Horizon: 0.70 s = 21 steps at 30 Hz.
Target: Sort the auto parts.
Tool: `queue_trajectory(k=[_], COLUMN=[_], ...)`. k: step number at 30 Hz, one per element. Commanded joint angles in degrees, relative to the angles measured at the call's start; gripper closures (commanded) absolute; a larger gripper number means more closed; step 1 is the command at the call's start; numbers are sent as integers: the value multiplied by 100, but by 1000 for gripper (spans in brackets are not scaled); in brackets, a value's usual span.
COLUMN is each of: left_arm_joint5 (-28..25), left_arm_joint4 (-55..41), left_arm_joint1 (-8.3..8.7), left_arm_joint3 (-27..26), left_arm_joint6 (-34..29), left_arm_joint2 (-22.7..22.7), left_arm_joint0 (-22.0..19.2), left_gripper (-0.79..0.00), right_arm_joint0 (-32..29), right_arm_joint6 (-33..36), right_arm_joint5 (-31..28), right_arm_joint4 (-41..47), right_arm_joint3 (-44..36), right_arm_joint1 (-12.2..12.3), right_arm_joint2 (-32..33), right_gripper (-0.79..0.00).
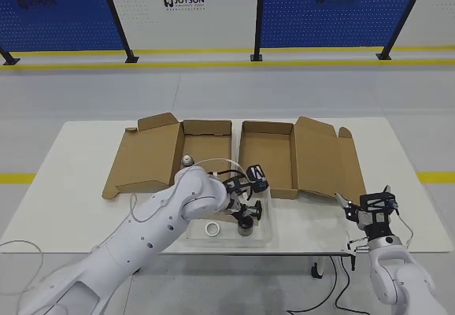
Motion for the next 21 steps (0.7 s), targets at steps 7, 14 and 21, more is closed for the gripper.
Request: queue_trajectory(k=[7,14,21], left_arm_joint5=[-88,-174,-261], left_arm_joint4=[-13,-61,-53], left_arm_joint1=[-198,-307,-393], left_arm_joint3=[625,920,1175], left_arm_joint6=[-3,-62,-119], left_arm_joint2=[357,482,587], left_arm_joint0=[-227,-347,-417], left_gripper=[-403,-388,-385], right_arm_joint0=[0,0,0], right_arm_joint6=[0,0,0], right_arm_joint5=[0,0,0], right_arm_joint4=[0,0,0], right_arm_joint3=[0,0,0], right_arm_joint1=[0,0,0], right_arm_joint2=[0,0,0], right_gripper=[-785,-785,-785])
